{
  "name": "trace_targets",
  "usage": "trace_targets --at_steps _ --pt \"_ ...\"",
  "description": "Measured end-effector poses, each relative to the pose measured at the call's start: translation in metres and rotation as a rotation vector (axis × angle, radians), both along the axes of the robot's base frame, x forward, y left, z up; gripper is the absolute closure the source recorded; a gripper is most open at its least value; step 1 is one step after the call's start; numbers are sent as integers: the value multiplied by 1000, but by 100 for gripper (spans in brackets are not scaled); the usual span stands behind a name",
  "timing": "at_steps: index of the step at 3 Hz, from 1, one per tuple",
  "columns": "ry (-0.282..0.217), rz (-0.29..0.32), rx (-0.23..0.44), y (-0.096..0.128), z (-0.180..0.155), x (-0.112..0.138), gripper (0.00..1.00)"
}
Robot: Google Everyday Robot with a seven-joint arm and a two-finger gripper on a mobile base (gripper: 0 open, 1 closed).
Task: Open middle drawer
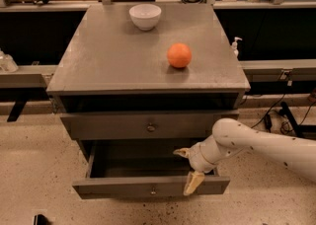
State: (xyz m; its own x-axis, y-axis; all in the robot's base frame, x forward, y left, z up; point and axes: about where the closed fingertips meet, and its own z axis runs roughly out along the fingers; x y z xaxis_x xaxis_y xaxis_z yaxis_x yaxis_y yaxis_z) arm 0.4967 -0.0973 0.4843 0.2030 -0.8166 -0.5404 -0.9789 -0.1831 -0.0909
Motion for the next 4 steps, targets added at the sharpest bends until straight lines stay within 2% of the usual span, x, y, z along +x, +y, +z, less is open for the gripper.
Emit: trace_targets --at_steps 2,4 --pt "9 8 18 6 -1 2 17" --pt "-6 -54 28 0 -2 25 64"
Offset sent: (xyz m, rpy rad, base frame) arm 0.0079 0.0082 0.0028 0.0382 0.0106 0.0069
